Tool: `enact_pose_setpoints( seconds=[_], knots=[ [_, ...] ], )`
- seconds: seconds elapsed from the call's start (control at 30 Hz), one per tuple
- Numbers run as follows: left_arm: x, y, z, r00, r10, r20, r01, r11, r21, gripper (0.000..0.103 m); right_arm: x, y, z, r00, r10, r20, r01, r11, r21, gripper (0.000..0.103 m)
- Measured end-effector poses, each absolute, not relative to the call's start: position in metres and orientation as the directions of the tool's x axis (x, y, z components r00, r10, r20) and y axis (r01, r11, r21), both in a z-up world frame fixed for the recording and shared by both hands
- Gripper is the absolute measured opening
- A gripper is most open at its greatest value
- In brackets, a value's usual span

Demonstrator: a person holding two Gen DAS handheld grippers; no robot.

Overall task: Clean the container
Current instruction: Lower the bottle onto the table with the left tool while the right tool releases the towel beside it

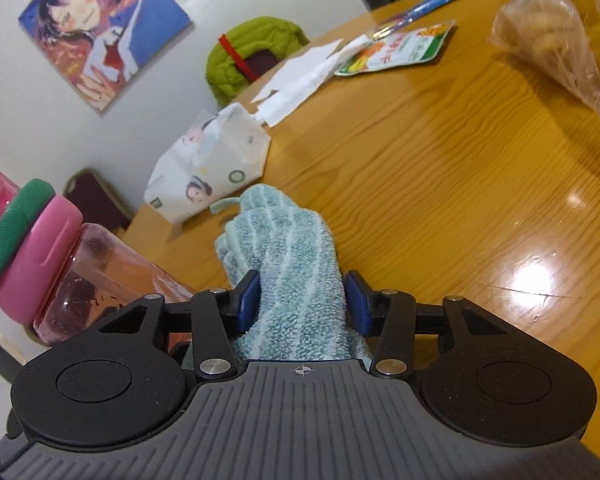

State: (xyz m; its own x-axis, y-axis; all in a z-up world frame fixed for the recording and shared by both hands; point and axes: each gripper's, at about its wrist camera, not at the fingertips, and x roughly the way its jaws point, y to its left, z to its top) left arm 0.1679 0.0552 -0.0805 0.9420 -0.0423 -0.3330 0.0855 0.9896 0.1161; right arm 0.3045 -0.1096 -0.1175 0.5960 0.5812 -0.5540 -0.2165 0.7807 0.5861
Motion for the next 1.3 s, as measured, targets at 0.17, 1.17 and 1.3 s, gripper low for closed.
enact_pose_setpoints(
  seconds=[0.17, 1.17, 1.3],
  knots=[
    [0.153, 0.047, -0.072, 0.939, -0.031, -0.343, 0.075, 0.991, 0.115, 0.097, 0.294, -0.125, -0.102, 0.686, 0.591, -0.425, -0.258, 0.744, 0.617, 0.064],
    [0.065, 0.022, -0.041, 0.901, 0.138, -0.411, -0.126, 0.990, 0.058, 0.102, 0.148, -0.109, -0.039, 0.739, 0.378, -0.558, -0.332, 0.925, 0.186, 0.103],
    [0.069, 0.030, -0.046, 0.875, 0.131, -0.466, -0.126, 0.991, 0.042, 0.102, 0.122, -0.095, -0.039, 0.813, 0.272, -0.515, -0.316, 0.949, 0.003, 0.103]
  ],
)
